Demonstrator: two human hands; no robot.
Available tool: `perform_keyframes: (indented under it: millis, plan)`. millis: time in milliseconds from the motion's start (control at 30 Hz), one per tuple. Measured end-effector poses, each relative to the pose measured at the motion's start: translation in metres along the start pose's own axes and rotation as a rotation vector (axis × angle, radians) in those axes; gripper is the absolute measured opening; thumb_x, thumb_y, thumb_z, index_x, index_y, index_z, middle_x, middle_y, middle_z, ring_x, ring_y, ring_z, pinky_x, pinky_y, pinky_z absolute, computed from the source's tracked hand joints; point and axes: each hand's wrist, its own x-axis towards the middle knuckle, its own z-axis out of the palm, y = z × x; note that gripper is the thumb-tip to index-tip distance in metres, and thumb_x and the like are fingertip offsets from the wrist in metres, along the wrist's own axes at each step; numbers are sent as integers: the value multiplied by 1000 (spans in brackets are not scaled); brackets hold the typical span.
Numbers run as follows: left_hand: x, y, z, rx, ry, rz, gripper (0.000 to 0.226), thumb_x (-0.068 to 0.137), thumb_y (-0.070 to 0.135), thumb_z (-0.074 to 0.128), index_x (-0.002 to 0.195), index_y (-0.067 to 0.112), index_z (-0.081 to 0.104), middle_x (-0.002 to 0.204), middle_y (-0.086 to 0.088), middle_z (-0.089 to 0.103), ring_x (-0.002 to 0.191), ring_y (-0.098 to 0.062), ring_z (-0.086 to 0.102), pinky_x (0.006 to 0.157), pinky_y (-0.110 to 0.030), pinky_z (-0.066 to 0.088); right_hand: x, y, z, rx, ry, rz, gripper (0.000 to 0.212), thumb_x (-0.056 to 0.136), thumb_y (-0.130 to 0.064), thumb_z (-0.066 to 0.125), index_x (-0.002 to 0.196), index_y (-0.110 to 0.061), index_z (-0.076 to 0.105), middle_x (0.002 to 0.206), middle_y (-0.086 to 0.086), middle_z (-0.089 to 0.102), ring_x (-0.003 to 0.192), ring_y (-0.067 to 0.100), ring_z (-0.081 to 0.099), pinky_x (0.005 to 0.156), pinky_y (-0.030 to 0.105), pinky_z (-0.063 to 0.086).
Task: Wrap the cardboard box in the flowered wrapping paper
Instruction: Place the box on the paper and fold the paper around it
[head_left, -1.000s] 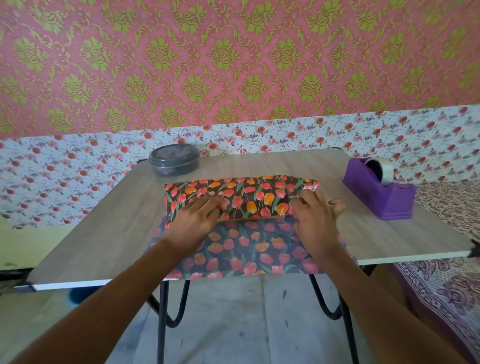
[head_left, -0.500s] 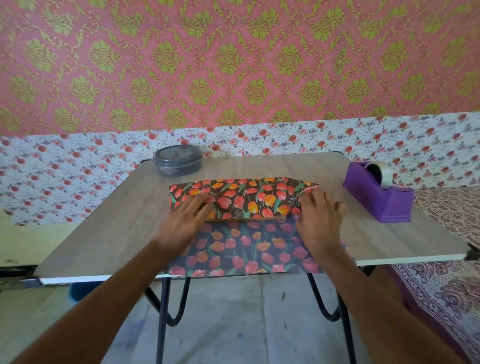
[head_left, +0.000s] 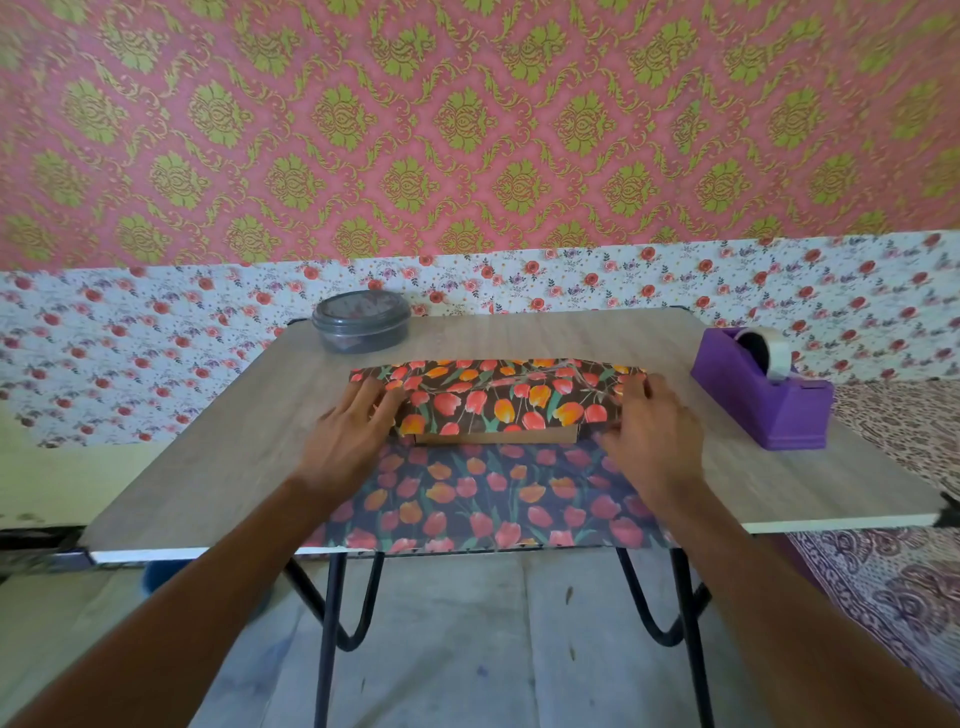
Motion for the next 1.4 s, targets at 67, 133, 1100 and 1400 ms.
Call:
perform_keyframes:
  millis: [67, 133, 1100, 1400]
  plan:
    - [-1, -2, -1, 22, -77, -3, 63, 83, 8, 77, 140, 8, 50, 127, -18, 51, 110, -37, 54, 66, -49, 56, -3, 5, -4, -22, -26, -26, 48, 62, -11, 88, 100, 6, 65, 79, 22, 65, 59, 38, 68, 56, 42, 55]
    - [-1, -1, -1, -4, -117, -47, 60, 90, 12, 72, 144, 10, 46, 132, -16, 47, 116, -34, 50, 71, -50, 55, -9, 11, -1, -127, -34, -38, 33, 67, -6, 84, 94, 4, 66, 66, 16, 64, 51, 37, 67, 49, 39, 54]
    - [77, 67, 33, 15, -253, -16, 54, 105, 56, 15, 156, 38, 17, 164, 3, 28, 149, -23, 29, 119, -54, 25, 67, -15, 22, 156, -418, -584, 55, 109, -34, 41, 160, -44, 22, 169, -12, 20, 155, 14, 21, 121, 45, 20]
    - [72, 78, 37, -14, -141, -105, 50, 103, 55, 28, 152, 43, 26, 160, 8, 37, 146, -20, 34, 114, -58, 26, 80, -19, 11, 131, -502, -615, 74, 100, -14, 60, 160, -40, 24, 169, -10, 19, 154, 24, 27, 123, 50, 27]
